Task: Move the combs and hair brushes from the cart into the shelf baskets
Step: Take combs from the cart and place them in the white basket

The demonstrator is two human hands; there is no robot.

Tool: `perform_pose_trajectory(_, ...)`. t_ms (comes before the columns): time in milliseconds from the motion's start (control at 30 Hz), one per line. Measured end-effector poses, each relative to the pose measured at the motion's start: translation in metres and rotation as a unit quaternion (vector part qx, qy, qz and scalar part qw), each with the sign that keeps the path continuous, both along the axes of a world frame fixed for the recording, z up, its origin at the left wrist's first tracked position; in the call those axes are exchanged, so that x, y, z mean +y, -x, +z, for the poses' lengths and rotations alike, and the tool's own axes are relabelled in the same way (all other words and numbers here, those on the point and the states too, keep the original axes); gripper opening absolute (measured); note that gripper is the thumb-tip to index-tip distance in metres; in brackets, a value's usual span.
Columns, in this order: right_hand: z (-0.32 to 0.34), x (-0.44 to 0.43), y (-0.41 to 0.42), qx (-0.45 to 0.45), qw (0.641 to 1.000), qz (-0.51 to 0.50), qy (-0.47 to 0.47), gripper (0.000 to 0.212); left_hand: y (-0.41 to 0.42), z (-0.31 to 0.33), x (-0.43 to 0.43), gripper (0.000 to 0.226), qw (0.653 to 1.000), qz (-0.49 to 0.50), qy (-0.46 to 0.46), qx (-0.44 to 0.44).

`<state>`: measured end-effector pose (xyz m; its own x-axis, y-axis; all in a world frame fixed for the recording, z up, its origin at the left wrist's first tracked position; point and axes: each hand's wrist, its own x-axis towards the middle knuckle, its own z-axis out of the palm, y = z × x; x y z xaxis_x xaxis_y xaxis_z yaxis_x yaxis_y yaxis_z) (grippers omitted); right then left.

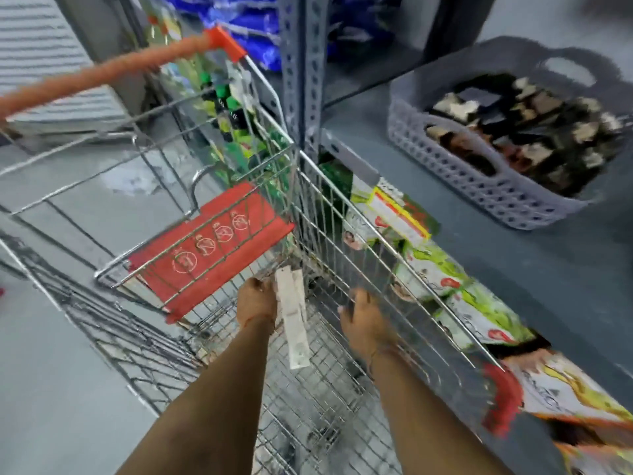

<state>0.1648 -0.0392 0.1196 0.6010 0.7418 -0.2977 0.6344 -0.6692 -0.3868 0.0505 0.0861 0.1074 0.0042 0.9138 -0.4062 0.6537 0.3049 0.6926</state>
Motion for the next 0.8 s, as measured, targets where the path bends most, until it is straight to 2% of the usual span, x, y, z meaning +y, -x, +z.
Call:
perform_pose_trajectory(133,-0.074,0.024,0.009,0.086,0.995,-0.01,0.057,0.052,-0.003,-0.077,0.015,0.037,0.992,0.004,0.112,0.051)
perform_pose_trajectory(233,-0.119,0.04,0.012,0.133,0.988,-0.032,0.072,0.054,-0.012,-0.131,0.017,0.041,0.986,-0.031,0.151,0.068)
perform_pose_trajectory(367,-0.156,0.043,0.013,0.183,0.978,-0.063,0.074,0.055,-0.028,-0.172,0.014,0.065,0.964,-0.177,0.095,0.176)
perform_pose_trajectory(467,-0.175,0.032,0.007,0.185,0.977,-0.079,0.075,0.053,-0.044,-0.188,0.008,0.08,0.938,-0.257,0.074,0.219)
perform_pose_trajectory(533,-0.18,0.022,0.002,0.177,0.976,-0.094,0.087,0.042,-0.048,-0.192,0.003,0.072,0.953,-0.215,0.073,0.201)
perform_pose_trajectory(633,-0.181,0.01,-0.001,0.174,0.973,-0.118,0.096,0.034,-0.042,-0.186,-0.011,0.04,0.995,-0.023,0.065,0.067)
perform_pose_trajectory(700,-0.179,0.007,0.001,0.177,0.97,-0.137,0.099,0.034,-0.033,-0.176,-0.018,0.025,0.99,0.096,0.097,-0.038)
perform_pose_trajectory(800,-0.178,0.01,0.006,0.197,0.963,-0.168,0.079,0.031,-0.017,-0.177,-0.025,0.013,0.948,0.198,0.216,-0.126)
